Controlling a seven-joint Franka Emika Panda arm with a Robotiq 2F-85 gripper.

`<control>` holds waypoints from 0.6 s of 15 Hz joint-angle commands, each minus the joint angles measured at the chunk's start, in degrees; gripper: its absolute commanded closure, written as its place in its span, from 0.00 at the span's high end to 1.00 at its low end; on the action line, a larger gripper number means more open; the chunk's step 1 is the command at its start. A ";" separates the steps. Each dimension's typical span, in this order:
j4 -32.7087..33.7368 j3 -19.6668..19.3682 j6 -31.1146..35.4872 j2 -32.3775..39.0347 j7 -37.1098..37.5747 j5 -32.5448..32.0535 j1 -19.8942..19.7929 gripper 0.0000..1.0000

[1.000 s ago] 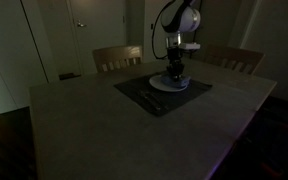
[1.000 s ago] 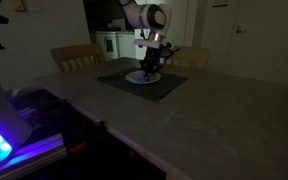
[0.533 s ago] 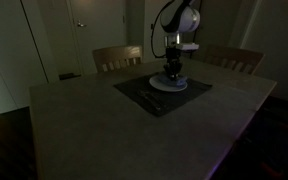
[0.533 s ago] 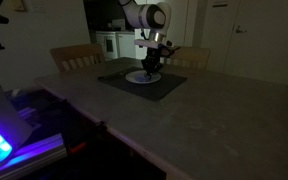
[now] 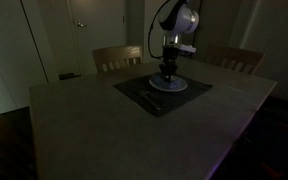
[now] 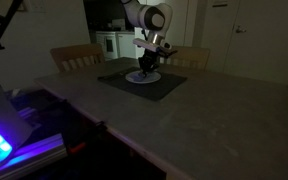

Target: Use the blue cloth to wipe the plate

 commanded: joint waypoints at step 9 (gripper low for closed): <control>3.36 3.45 -10.53 3.46 -13.36 0.74 -2.40 0.02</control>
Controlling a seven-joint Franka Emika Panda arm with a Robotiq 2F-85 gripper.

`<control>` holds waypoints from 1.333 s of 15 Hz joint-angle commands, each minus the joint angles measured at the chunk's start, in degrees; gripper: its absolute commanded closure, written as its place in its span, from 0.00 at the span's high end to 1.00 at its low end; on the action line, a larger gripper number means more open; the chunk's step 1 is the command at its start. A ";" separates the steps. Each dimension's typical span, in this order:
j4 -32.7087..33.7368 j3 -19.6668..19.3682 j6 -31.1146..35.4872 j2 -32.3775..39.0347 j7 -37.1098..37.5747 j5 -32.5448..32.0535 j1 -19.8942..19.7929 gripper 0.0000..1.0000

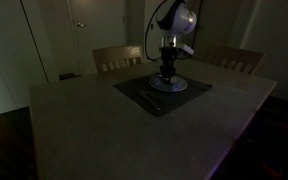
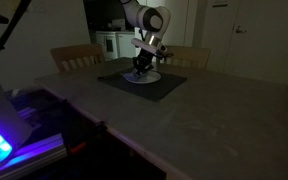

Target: Use the blue cloth to wipe the plate

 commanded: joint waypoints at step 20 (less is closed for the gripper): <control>1.10 -5.20 8.06 2.11 16.23 -6.61 2.22 0.02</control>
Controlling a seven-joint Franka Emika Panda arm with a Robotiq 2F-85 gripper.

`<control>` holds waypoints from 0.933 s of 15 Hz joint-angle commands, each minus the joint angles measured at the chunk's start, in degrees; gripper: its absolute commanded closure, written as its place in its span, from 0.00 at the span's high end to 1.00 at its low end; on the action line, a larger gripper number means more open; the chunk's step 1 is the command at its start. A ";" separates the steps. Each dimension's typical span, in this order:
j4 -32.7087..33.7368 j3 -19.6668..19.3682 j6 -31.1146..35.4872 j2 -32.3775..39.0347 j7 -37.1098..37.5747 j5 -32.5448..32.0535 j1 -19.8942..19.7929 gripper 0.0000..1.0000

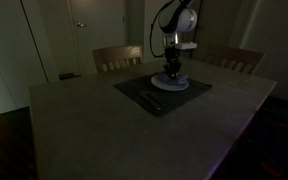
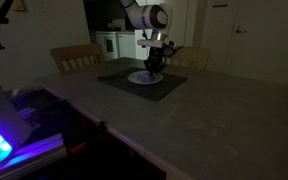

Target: Use the blue cloth to wipe the plate

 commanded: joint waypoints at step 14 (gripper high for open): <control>0.34 8.58 -7.03 3.04 -18.82 14.10 -7.25 0.02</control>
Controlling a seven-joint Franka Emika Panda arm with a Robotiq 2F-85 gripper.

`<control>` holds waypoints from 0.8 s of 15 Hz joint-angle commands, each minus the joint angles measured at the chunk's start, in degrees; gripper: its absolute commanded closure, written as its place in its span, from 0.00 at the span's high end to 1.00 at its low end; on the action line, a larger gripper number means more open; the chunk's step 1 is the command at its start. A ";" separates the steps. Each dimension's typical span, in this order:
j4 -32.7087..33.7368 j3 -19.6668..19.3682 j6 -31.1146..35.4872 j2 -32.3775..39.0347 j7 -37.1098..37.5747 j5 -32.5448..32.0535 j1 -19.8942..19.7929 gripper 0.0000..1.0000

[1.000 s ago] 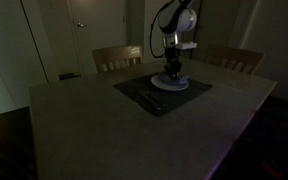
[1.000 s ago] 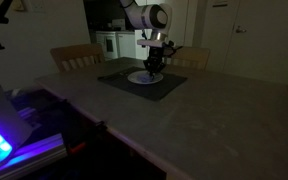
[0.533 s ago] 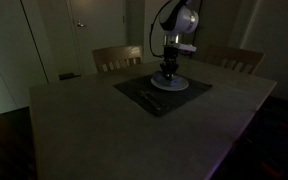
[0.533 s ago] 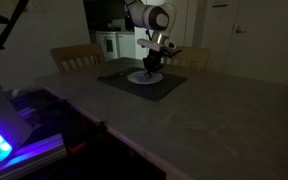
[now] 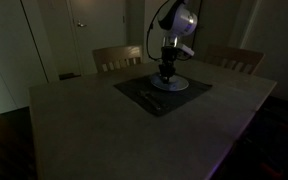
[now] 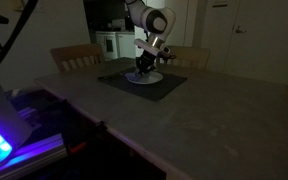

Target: Use the blue cloth to wipe the plate

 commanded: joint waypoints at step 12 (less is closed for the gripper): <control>4.64 -6.84 -12.16 4.50 9.25 -10.68 4.74 0.02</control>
